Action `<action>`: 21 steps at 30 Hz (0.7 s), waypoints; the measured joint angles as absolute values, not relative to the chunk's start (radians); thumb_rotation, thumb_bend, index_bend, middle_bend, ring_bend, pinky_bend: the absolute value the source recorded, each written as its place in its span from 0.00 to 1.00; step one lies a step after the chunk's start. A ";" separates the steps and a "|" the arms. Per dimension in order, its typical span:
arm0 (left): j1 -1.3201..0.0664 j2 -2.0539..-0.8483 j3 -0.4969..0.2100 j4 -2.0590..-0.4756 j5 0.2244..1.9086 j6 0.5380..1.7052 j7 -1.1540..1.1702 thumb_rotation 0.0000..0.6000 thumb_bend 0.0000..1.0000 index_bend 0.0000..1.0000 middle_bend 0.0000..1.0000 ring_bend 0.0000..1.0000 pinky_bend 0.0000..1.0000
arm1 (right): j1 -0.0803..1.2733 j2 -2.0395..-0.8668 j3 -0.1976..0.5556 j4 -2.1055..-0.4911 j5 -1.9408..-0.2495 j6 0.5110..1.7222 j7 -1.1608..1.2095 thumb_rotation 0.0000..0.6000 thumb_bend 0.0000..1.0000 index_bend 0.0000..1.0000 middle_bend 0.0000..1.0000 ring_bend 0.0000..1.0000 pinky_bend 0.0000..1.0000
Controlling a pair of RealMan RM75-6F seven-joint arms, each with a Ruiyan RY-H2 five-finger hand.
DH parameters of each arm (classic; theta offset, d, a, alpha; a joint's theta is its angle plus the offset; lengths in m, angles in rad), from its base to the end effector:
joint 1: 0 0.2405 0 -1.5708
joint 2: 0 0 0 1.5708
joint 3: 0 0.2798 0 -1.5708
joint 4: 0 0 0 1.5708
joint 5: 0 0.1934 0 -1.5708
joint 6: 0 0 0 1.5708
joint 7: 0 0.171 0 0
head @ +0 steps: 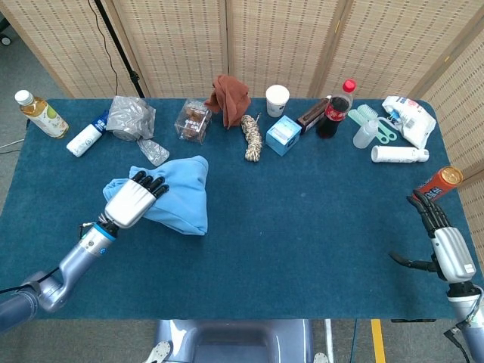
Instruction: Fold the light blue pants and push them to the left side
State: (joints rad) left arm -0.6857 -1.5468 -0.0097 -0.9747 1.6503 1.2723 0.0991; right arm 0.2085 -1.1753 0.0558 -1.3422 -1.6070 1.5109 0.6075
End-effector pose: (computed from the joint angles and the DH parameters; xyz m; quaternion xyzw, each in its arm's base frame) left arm -0.2135 0.3877 0.0429 -0.7919 -0.1003 -0.3873 0.4614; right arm -0.3229 -0.2538 0.1885 0.5619 -0.4398 0.5438 0.4418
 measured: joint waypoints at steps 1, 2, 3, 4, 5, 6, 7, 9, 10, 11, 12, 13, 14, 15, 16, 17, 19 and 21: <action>-0.679 -1.535 -0.009 -0.971 1.649 1.280 0.090 1.00 1.00 0.78 0.65 0.72 0.73 | 0.209 -1.176 0.054 -1.344 -1.609 1.509 0.606 1.00 0.00 0.00 0.00 0.00 0.06; -0.670 -1.521 -0.009 -0.965 1.648 1.291 0.077 1.00 1.00 0.78 0.65 0.72 0.73 | 0.210 -1.176 0.054 -1.346 -1.610 1.507 0.604 1.00 0.00 0.00 0.00 0.00 0.06; -0.663 -1.512 -0.008 -0.958 1.647 1.298 0.066 1.00 1.00 0.78 0.65 0.72 0.72 | 0.211 -1.176 0.053 -1.347 -1.611 1.507 0.603 1.00 0.00 0.00 0.00 0.00 0.06; -0.657 -1.504 -0.007 -0.950 1.646 1.303 0.057 1.00 1.00 0.78 0.65 0.72 0.72 | 0.211 -1.177 0.053 -1.349 -1.612 1.506 0.601 1.00 0.00 0.00 0.00 0.00 0.06; -0.647 -1.497 -0.005 -0.936 1.642 1.308 0.044 1.00 1.00 0.78 0.65 0.72 0.72 | 0.211 -1.177 0.053 -1.350 -1.612 1.506 0.599 1.00 0.00 0.00 0.00 0.00 0.06; -0.639 -1.492 -0.003 -0.923 1.640 1.311 0.033 1.00 1.00 0.78 0.65 0.72 0.72 | 0.212 -1.178 0.053 -1.351 -1.614 1.506 0.596 1.00 0.00 0.00 0.00 0.00 0.06; -0.631 -1.488 -0.001 -0.909 1.637 1.314 0.022 1.00 1.00 0.78 0.65 0.72 0.72 | 0.212 -1.179 0.052 -1.354 -1.615 1.506 0.592 1.00 0.00 0.00 0.00 0.00 0.06; -0.613 -1.480 0.005 -0.872 1.631 1.319 -0.005 1.00 1.00 0.78 0.65 0.72 0.72 | 0.213 -1.180 0.051 -1.358 -1.618 1.506 0.588 1.00 0.00 0.00 0.00 0.00 0.06; -0.605 -1.479 0.008 -0.854 1.629 1.321 -0.019 1.00 1.00 0.78 0.65 0.72 0.72 | 0.213 -1.180 0.050 -1.359 -1.620 1.506 0.586 1.00 0.00 0.00 0.00 0.00 0.06; -0.594 -1.477 0.013 -0.828 1.626 1.323 -0.037 1.00 1.00 0.78 0.65 0.72 0.72 | 0.214 -1.180 0.050 -1.360 -1.621 1.505 0.585 1.00 0.00 0.00 0.00 0.00 0.06; -0.585 -1.477 0.017 -0.808 1.624 1.324 -0.051 1.00 1.00 0.78 0.65 0.72 0.72 | 0.214 -1.180 0.049 -1.361 -1.622 1.505 0.583 1.00 0.00 0.00 0.00 0.00 0.06; -0.576 -1.477 0.021 -0.787 1.623 1.325 -0.065 1.00 1.00 0.78 0.65 0.72 0.72 | 0.214 -1.181 0.048 -1.362 -1.623 1.505 0.581 1.00 0.00 0.00 0.00 0.00 0.06; -0.564 -1.479 0.027 -0.757 1.620 1.326 -0.086 1.00 1.00 0.78 0.65 0.72 0.72 | 0.215 -1.181 0.048 -1.363 -1.624 1.504 0.580 1.00 0.00 0.00 0.00 0.00 0.06; -0.555 -1.481 0.031 -0.734 1.618 1.325 -0.105 1.00 1.00 0.78 0.65 0.72 0.72 | 0.215 -1.181 0.047 -1.364 -1.625 1.503 0.578 1.00 0.00 0.00 0.00 0.00 0.06; -0.545 -1.484 0.035 -0.710 1.615 1.322 -0.128 1.00 1.00 0.78 0.65 0.71 0.72 | 0.216 -1.182 0.046 -1.364 -1.627 1.501 0.574 1.00 0.00 0.00 0.00 0.00 0.06; -0.534 -1.488 0.040 -0.678 1.612 1.319 -0.160 1.00 1.00 0.78 0.65 0.71 0.72 | 0.218 -1.183 0.045 -1.365 -1.629 1.499 0.572 1.00 0.00 0.00 0.00 0.00 0.06; -0.519 -1.499 0.047 -0.626 1.609 1.313 -0.206 1.00 1.00 0.78 0.65 0.71 0.72 | 0.220 -1.185 0.043 -1.368 -1.632 1.496 0.569 1.00 0.00 0.00 0.00 0.00 0.06; -0.502 -1.516 0.058 -0.567 1.609 1.308 -0.261 1.00 1.00 0.75 0.64 0.69 0.72 | 0.222 -1.186 0.043 -1.369 -1.633 1.495 0.565 1.00 0.00 0.00 0.00 0.00 0.06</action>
State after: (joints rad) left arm -0.5020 -1.5157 0.0582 -0.5674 1.6088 1.3080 -0.2610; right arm 0.2219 -1.1862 0.0430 -1.3691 -1.6326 1.4945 0.5649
